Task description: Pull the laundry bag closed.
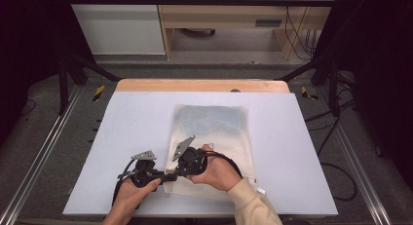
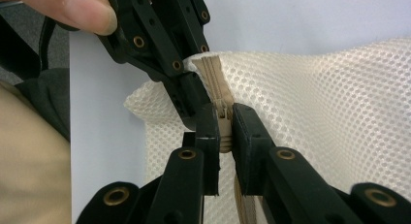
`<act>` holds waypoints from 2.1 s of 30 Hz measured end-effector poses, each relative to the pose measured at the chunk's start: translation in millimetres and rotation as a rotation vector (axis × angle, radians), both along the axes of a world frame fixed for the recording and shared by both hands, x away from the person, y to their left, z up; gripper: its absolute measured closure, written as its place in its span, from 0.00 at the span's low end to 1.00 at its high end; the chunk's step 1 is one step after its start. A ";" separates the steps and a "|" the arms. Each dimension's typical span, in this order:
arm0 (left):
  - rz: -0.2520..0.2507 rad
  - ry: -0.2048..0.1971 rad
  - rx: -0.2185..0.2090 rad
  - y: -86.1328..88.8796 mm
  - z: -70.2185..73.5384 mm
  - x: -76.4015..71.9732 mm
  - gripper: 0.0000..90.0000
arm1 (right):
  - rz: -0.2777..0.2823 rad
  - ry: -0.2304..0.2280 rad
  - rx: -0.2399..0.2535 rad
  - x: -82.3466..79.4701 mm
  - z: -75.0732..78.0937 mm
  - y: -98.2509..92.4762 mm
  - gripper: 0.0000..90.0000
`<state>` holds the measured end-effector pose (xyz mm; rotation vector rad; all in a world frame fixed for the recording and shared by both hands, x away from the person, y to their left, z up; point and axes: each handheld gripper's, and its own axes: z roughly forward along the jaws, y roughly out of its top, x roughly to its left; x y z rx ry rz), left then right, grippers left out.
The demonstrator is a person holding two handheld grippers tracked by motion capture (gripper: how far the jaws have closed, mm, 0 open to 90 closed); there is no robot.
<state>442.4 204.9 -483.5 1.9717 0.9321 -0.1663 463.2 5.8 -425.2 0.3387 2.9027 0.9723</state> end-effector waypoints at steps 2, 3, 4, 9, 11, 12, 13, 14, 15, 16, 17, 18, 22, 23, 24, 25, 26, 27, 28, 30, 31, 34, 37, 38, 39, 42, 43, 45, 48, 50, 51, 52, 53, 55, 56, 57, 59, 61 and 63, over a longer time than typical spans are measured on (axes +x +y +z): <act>-0.002 0.001 0.000 -0.9 0.1 -0.3 0.95 | -0.008 0.003 -0.006 -0.2 -0.5 -2.7 0.91; -0.002 0.001 0.000 -0.9 0.1 -0.3 0.95 | -0.009 0.005 -0.004 -0.3 -0.9 -3.4 0.91; -0.004 0.000 -0.001 -1.0 0.2 -0.2 0.95 | -0.008 0.004 -0.006 0.0 -1.2 -4.4 0.91; -0.005 -0.003 0.000 -1.6 -0.4 -1.1 0.95 | -0.011 0.009 -0.003 -0.4 -1.2 -6.3 0.91; -0.006 -0.003 0.002 -2.1 -0.8 -1.1 0.94 | -0.007 0.001 -0.011 -0.9 -1.5 -6.3 0.91; -0.006 -0.005 0.002 -2.2 -0.7 -1.2 0.95 | -0.010 0.002 -0.010 -0.8 -1.4 -6.6 0.91; -0.007 -0.006 0.004 -2.4 -0.7 -1.3 0.94 | -0.011 0.005 -0.009 -1.0 -1.4 -6.9 0.91; -0.008 -0.006 0.003 -2.5 -0.7 -1.4 0.94 | -0.009 0.004 -0.010 -1.2 -1.3 -7.1 0.91; -0.009 -0.006 0.003 -2.7 -0.7 -1.5 0.94 | -0.013 0.007 -0.004 -1.6 -1.5 -7.2 0.91; -0.009 -0.006 0.003 -2.7 -0.7 -1.5 0.94 | -0.013 0.007 -0.004 -1.6 -1.5 -7.2 0.91; -0.009 -0.005 0.001 -3.2 -0.8 -1.8 0.94 | -0.014 0.007 -0.002 -1.7 -1.5 -7.9 0.91; -0.009 -0.005 0.001 -3.6 -0.9 -2.0 0.94 | -0.014 0.007 -0.002 -1.7 -1.5 -8.2 0.91; -0.009 -0.007 0.003 -4.0 -0.8 -2.4 0.94 | -0.011 0.009 0.002 -1.9 -1.9 -8.8 0.91; -0.009 -0.007 0.003 -4.2 -0.8 -2.4 0.94 | -0.009 0.005 -0.003 -1.7 -1.6 -9.2 0.91; -0.009 -0.007 0.002 -4.4 -0.8 -2.4 0.94 | -0.010 0.006 -0.001 -1.9 -1.6 -9.5 0.91; -0.010 -0.007 0.000 -4.6 -0.8 -2.5 0.94 | -0.007 0.006 -0.002 -1.8 -1.5 -10.2 0.91; -0.010 -0.007 0.000 -4.6 -0.8 -2.5 0.94 | -0.007 0.006 -0.002 -1.8 -1.5 -10.2 0.91; -0.014 -0.007 0.002 -5.5 -0.9 -2.9 0.94 | -0.005 0.005 -0.002 -1.8 -1.7 -11.6 0.91; -0.014 -0.007 0.002 -5.5 -0.9 -2.9 0.94 | -0.006 0.007 -0.002 -2.1 -2.2 -12.2 0.91; -0.015 -0.008 0.001 -5.9 -0.9 -3.1 0.94 | -0.013 0.010 -0.002 -2.5 -2.7 -13.7 0.91; -0.018 -0.008 0.001 -6.2 -1.0 -3.2 0.94 | -0.010 0.008 -0.003 -2.2 -3.0 -14.6 0.91; -0.023 -0.008 0.000 -7.1 -1.0 -3.7 0.94 | -0.020 0.013 -0.004 -3.3 -2.7 -16.6 0.91; -0.029 -0.010 0.003 -8.4 -1.1 -3.9 0.94 | -0.020 0.017 0.001 -4.0 -3.2 -18.7 0.91; -0.031 -0.010 0.002 -9.1 -1.5 -4.0 0.94 | -0.020 0.017 0.001 -4.4 -3.5 -19.1 0.91; -0.033 -0.009 0.002 -9.4 -1.8 -4.0 0.94 | -0.019 0.017 -0.001 -4.3 -3.4 -19.9 0.91; -0.035 -0.012 0.005 -10.2 -1.9 -4.3 0.94 | -0.023 0.018 -0.005 -4.6 -3.2 -22.2 0.91; -0.035 -0.012 0.003 -10.7 -2.1 -4.6 0.94 | -0.023 0.017 -0.002 -4.7 -3.2 -22.6 0.91; -0.037 -0.011 0.004 -11.3 -2.3 -4.9 0.94 | -0.025 0.016 -0.003 -5.3 -3.0 -23.0 0.91; -0.038 -0.013 0.003 -11.5 -2.2 -5.1 0.94 | -0.024 0.014 -0.002 -5.9 -2.8 -24.0 0.91; -0.040 -0.014 0.002 -11.8 -2.1 -5.3 0.94 | -0.029 0.018 0.003 -6.3 -3.0 -24.6 0.91; -0.041 -0.012 0.001 -12.2 -2.2 -5.3 0.94 | -0.029 0.018 -0.002 -6.3 -2.8 -25.6 0.91; -0.041 -0.012 0.001 -12.2 -2.1 -5.3 0.94 | -0.030 0.017 0.000 -6.3 -3.0 -26.1 0.91; -0.041 -0.013 0.002 -12.3 -2.0 -5.5 0.94 | -0.032 0.015 0.001 -6.5 -3.2 -26.5 0.91; -0.042 -0.013 0.001 -12.3 -1.9 -5.6 0.94 | -0.031 0.013 -0.001 -6.5 -3.2 -27.9 0.91; -0.042 -0.015 0.003 -12.4 -1.6 -5.7 0.94 | -0.030 0.016 -0.002 -6.5 -2.9 -28.9 0.91; -0.043 -0.014 0.000 -12.8 -1.6 -5.9 0.94 | -0.032 0.018 -0.001 -6.7 -2.7 -29.7 0.91; -0.045 -0.016 -0.005 -13.0 -1.4 -6.1 0.94 | -0.042 0.017 0.003 -7.5 -2.2 -31.4 0.91; -0.044 -0.017 -0.007 -12.9 -1.1 -6.2 0.94 | -0.044 0.015 0.006 -7.7 -1.5 -33.5 0.91; -0.044 -0.016 -0.008 -12.7 -1.1 -6.1 0.94 | -0.048 0.014 0.001 -7.8 -0.6 -36.1 0.91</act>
